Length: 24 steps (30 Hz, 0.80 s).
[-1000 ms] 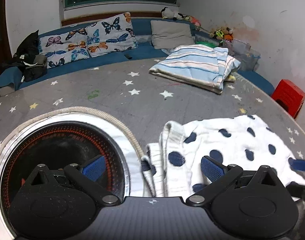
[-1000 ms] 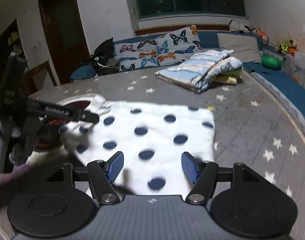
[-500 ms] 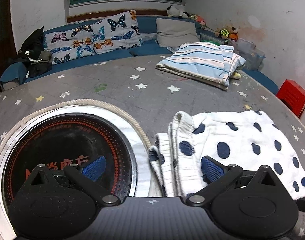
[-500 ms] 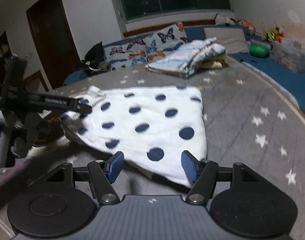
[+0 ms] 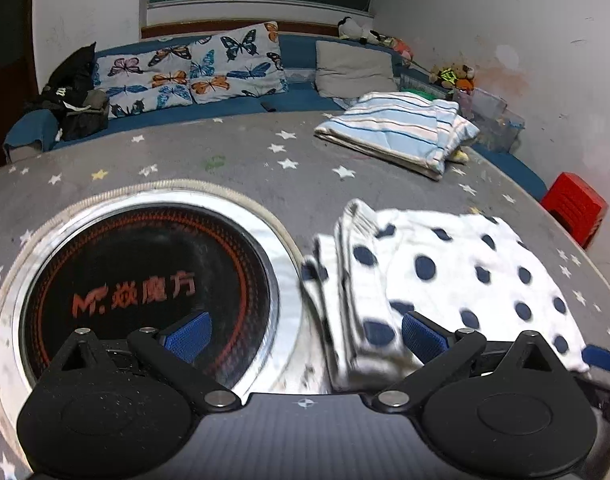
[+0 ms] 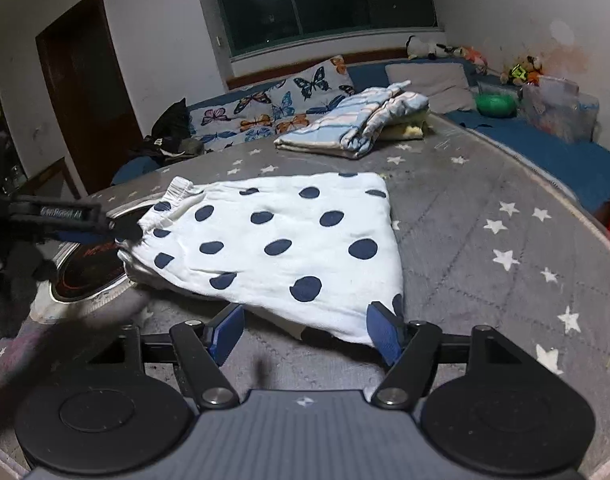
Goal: Fold clothes
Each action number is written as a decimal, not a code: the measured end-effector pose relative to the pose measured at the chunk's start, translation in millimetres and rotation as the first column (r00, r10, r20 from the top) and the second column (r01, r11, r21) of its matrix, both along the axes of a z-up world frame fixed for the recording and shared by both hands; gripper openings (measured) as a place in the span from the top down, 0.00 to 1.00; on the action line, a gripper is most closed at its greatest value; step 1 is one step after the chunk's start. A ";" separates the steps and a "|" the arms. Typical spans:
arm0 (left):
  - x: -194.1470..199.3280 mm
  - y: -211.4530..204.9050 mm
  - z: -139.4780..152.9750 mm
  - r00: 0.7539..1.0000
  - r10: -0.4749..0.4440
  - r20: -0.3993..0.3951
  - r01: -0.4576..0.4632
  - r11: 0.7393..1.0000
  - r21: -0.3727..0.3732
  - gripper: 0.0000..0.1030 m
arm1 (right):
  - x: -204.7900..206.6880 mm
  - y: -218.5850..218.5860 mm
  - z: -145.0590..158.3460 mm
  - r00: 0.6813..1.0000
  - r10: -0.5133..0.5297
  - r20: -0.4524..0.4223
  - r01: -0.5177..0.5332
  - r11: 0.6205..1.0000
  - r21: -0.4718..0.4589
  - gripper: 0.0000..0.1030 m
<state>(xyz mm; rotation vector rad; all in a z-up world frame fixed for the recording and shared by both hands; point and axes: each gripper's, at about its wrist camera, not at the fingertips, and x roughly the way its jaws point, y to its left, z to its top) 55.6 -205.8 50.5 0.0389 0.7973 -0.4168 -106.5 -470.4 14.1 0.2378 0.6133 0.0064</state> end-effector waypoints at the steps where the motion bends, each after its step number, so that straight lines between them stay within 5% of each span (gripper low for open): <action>1: -3.4 1.0 -0.2 1.000 -0.001 -0.001 0.001 1.000 -0.001 0.00 | -2.6 1.0 1.7 1.000 -0.003 0.007 0.003 1.000 0.002 0.26; 11: -34.2 9.1 -5.0 1.000 -0.021 -0.014 0.020 1.000 -0.007 0.00 | -20.6 17.0 3.3 0.998 -0.051 0.024 0.051 0.999 -0.002 0.00; 24: -65.7 13.7 -4.8 0.998 -0.058 0.001 0.058 0.998 -0.035 0.00 | -35.0 37.8 7.8 0.994 -0.108 0.032 0.109 0.994 -0.028 0.00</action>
